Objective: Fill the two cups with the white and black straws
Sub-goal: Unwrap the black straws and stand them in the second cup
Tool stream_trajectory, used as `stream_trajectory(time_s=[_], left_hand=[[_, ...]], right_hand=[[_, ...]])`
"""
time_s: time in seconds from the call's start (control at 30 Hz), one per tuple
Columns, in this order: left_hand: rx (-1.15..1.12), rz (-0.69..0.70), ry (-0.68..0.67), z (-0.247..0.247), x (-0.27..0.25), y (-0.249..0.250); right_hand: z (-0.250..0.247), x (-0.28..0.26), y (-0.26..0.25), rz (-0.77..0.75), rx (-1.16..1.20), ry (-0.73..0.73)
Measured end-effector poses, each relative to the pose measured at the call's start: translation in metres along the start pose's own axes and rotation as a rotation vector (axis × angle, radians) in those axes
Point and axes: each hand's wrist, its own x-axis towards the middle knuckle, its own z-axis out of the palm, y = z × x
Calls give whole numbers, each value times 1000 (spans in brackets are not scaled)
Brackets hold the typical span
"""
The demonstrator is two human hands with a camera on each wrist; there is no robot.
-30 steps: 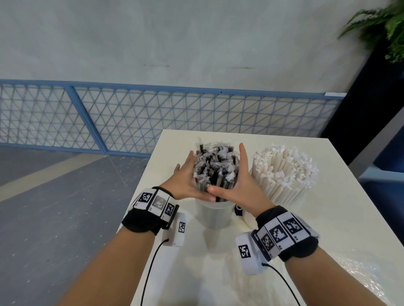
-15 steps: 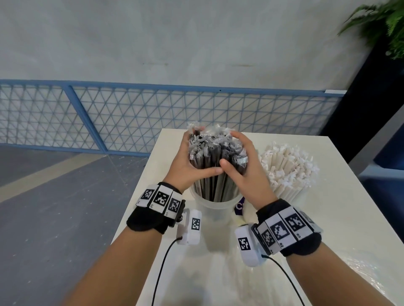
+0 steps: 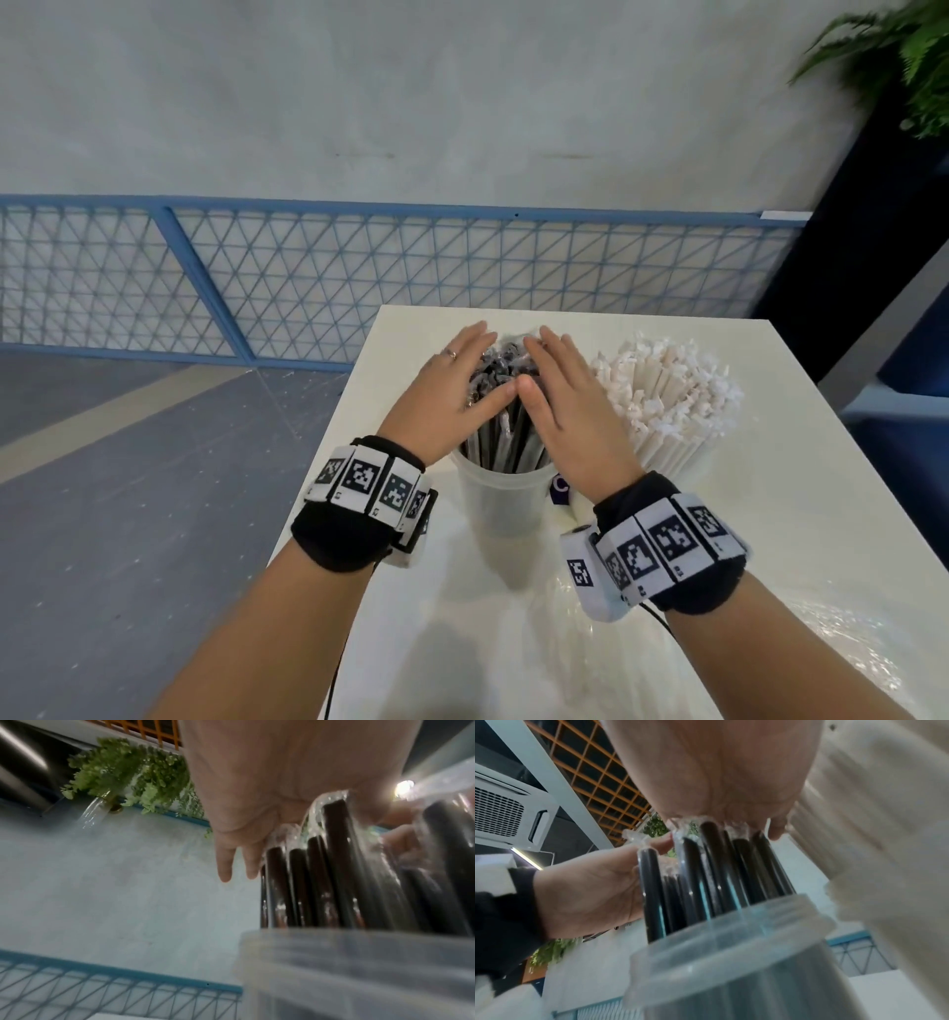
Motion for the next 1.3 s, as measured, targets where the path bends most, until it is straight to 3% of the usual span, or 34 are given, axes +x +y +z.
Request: stream_trajectory(time_s=[0.1, 0.23, 0.37, 0.47, 0.83, 0.93, 1.1, 1.17, 1.3], left_hand=[[-13, -41, -32, 5, -3, -3], [-127, 17, 51, 2, -6, -1], [-117, -22, -32, 18, -10, -2], [-97, -43, 0, 20, -12, -2], [-94, -69, -56, 21, -11, -16], [-157, -98, 24, 23, -23, -11], [-145, -47, 395, 23, -41, 4], [-54, -8, 521, 26, -49, 9], [24, 98, 553, 40, -57, 18]], right_hand=[[2, -3, 0, 14, -23, -19], [2, -4, -3, -16, -9, -8], [12, -8, 4, -32, -107, -23], [7, -6, 2, -40, -158, -18], [9, -13, 0, -6, -109, -42], [10, -19, 0, -2, -28, -43], [-2, -37, -4, -170, 134, 324], [-3, -48, -2, -199, 155, 403], [2, -59, 7, -215, 134, 446]])
